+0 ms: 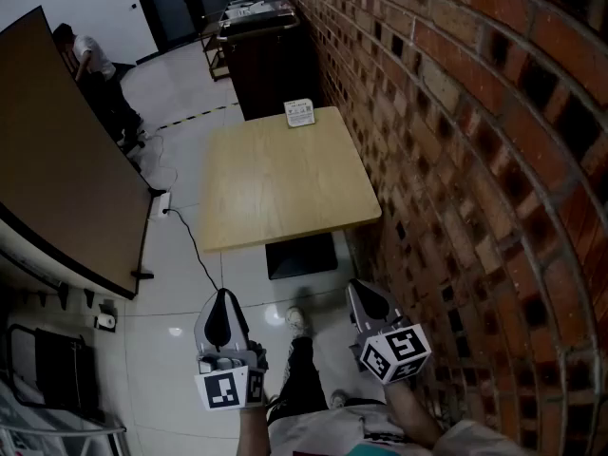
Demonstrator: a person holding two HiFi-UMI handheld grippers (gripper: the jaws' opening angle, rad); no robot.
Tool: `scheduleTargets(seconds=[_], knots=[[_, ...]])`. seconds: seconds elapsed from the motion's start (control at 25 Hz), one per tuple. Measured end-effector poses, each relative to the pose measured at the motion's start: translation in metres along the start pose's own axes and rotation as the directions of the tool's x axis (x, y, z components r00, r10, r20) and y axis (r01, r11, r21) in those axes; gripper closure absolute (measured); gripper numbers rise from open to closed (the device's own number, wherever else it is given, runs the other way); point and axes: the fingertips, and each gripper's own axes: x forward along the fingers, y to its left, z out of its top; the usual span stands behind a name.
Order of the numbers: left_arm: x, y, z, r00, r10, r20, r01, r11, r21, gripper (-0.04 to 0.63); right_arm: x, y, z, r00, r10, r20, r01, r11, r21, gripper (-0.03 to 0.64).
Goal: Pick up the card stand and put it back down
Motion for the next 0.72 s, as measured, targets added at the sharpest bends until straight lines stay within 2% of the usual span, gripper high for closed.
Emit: scheduleTargets(seconds=[0.2,0.48,0.72], knots=[[0.082,0.037,-0.03,0.999,-0.028,-0.037,0.027,0.999,-0.023,0.592,0.086,-0.012,0.006,1.0,-0.008,-0.006,0.008,1.0,-0.004,0.617],[0.232,0.099,-0.035,0.996,-0.09,-0.013,0.09,0.996,-0.009,0.592,0.236,-0.027,0.056,0.999,-0.021,0.046,0.022,1.0,-0.015,0.617],[0.29,0.126,-0.043,0.996,-0.086,-0.015,0.085,0.995,-0.051,0.592,0.286,-0.044,0.069,0.999,-0.043,0.019,0.044,0.998,-0.041,0.617]])
